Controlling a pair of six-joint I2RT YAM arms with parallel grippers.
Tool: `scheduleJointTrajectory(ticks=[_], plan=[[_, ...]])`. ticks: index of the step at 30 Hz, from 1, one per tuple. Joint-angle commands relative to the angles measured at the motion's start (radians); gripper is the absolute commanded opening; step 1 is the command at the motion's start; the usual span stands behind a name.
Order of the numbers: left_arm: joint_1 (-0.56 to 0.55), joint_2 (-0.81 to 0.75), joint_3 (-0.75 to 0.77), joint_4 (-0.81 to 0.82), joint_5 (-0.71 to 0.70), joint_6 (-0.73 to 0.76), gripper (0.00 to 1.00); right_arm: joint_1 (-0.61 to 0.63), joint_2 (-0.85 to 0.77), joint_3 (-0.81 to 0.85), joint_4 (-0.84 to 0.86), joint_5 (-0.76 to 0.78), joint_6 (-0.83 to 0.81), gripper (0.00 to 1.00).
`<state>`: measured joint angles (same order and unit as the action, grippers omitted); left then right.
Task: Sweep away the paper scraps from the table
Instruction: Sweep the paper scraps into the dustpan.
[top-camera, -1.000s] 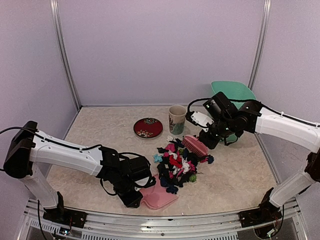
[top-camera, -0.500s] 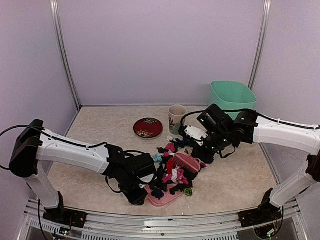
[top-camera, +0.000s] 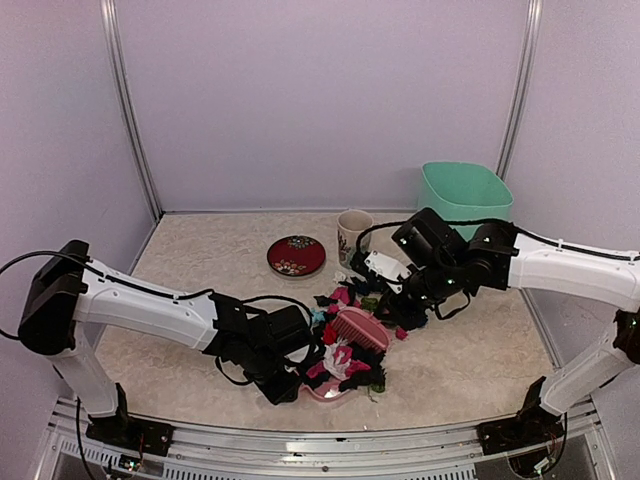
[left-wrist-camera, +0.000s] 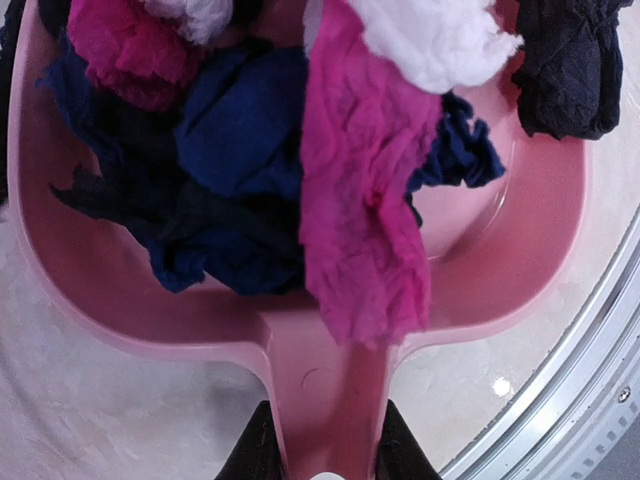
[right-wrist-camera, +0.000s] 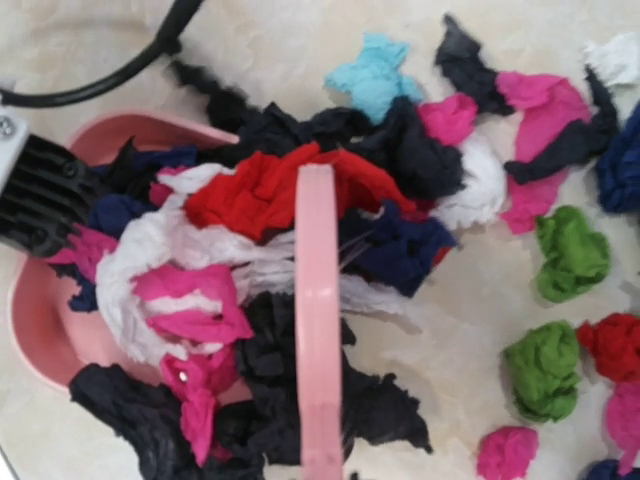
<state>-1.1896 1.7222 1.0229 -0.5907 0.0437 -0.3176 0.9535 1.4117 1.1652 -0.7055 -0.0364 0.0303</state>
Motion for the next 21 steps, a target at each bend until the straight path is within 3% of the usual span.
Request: scheduleJointTrajectory(ticks=[1,8,21], plan=[[0.006,-0.044,-0.047,0.095,-0.076,-0.024,0.0,0.011,-0.071,0.049,-0.02,0.103,0.028,0.0],[-0.001,-0.093,-0.045,0.1,-0.126,-0.026,0.0,-0.013,-0.169,0.062,-0.041,0.337,0.075,0.0],[-0.017,-0.144,0.04,0.023,-0.211,-0.022,0.0,-0.138,-0.301,-0.022,0.007,0.528,0.187,0.0]])
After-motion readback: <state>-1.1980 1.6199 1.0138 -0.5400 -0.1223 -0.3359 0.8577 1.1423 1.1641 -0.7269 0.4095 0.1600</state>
